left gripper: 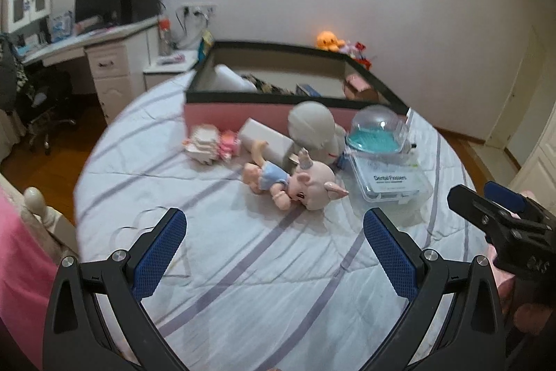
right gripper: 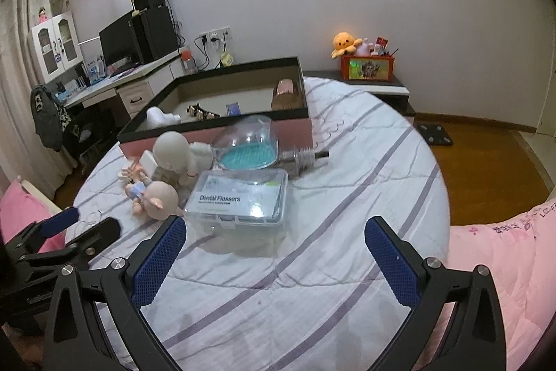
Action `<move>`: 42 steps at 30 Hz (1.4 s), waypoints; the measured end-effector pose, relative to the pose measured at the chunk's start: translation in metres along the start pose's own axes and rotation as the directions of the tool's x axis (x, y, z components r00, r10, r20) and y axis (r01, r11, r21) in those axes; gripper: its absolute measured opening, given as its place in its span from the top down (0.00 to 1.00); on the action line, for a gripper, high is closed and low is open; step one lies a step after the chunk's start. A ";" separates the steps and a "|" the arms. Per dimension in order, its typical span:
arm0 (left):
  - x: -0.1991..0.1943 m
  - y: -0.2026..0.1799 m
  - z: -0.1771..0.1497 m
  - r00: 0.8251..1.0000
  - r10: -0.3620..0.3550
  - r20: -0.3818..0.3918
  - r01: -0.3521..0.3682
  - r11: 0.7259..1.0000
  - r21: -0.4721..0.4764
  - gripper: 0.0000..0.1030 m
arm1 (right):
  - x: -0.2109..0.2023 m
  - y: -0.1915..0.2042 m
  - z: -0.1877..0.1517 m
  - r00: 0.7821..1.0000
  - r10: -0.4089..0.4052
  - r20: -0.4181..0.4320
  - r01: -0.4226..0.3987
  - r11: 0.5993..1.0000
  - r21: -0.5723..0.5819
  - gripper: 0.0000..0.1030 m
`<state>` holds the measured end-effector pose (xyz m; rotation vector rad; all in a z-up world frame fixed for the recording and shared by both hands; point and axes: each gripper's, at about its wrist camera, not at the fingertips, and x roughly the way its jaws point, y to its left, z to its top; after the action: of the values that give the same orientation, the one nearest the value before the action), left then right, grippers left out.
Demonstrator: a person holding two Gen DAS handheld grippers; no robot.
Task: Organize rigid objects
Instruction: 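Reach the left gripper to the pig doll while the right reaches the Dental Flossers box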
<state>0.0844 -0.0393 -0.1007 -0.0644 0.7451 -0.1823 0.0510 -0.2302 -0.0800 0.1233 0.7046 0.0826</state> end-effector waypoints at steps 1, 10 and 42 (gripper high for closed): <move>0.010 -0.001 0.002 1.000 -0.017 -0.023 0.017 1.000 0.000 0.00 | 0.002 -0.001 0.001 1.000 0.002 -0.004 -0.002 1.000 0.001 0.00; 0.051 -0.006 0.017 0.997 0.008 -0.070 -0.007 1.000 0.021 0.00 | 0.025 -0.001 0.003 0.999 0.028 -0.046 -0.027 1.000 0.011 0.00; 0.086 0.007 0.032 0.985 -0.097 -0.146 0.096 0.995 -0.015 0.22 | 0.073 0.032 0.004 0.983 0.061 -0.172 -0.068 0.997 -0.036 0.00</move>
<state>0.1691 -0.0491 -0.1351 -0.0955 0.8896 -0.2790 0.1084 -0.1904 -0.1192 0.0998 0.8703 0.1711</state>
